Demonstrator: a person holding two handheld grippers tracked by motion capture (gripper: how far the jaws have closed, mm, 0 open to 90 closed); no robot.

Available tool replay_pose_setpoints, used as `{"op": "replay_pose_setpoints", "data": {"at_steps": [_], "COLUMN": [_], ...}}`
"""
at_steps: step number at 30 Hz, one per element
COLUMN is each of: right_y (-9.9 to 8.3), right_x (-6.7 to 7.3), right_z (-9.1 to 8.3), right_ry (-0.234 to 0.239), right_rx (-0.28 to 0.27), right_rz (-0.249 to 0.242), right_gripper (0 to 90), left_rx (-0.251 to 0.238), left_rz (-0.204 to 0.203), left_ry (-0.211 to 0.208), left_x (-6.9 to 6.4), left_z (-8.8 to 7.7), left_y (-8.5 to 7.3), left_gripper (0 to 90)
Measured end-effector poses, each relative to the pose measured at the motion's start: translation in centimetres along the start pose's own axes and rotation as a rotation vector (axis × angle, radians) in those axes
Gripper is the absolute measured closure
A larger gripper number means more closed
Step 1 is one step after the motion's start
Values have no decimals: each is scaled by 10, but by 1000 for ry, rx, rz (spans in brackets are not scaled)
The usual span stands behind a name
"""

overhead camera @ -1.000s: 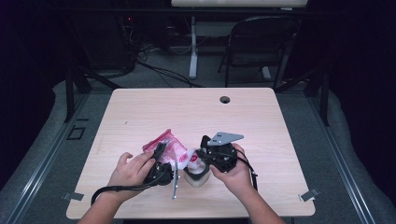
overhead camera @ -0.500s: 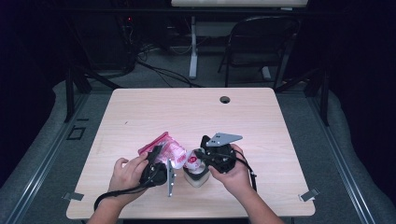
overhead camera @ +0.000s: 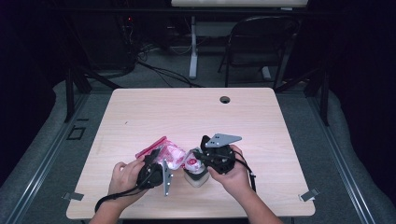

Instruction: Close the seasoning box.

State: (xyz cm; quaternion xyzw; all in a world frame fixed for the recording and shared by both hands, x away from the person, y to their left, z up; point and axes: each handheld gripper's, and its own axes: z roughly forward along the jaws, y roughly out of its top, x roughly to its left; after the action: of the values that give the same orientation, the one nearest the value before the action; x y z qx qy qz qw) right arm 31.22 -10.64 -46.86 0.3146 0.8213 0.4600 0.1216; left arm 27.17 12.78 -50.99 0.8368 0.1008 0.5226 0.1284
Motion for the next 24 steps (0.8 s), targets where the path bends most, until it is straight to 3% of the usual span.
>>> {"op": "replay_pose_setpoints", "data": {"at_steps": [8, 15, 18, 22, 23, 24], "right_y": [0, 1, 2, 2, 2, 3], "right_x": [1, 3, 3, 4, 5, 5], "right_z": [0, -2, -3, -4, -4, -5], "right_ry": [3, 1, 1, 4, 6, 5], "right_rx": [-6, -17, -21, -28, -30, -32], "right_rz": [0, -9, -11, -12, -12, -14], "right_gripper": [900, 899, 898, 896, 895, 894], "left_rx": [-12, -16, -33, -31, -45, -41], "left_rz": [-75, -142, -188, -203, -236, -240], "left_ry": [-36, -90, -114, -139, -152, -159], "left_x": [2, 2, 2, 2, 0, 1], "left_z": [1, 3, 5, 7, 8, 9], "left_y": [-4, -7, -9, -11, -12, -13], "left_gripper": [819, 817, 814, 811, 812, 812]}}
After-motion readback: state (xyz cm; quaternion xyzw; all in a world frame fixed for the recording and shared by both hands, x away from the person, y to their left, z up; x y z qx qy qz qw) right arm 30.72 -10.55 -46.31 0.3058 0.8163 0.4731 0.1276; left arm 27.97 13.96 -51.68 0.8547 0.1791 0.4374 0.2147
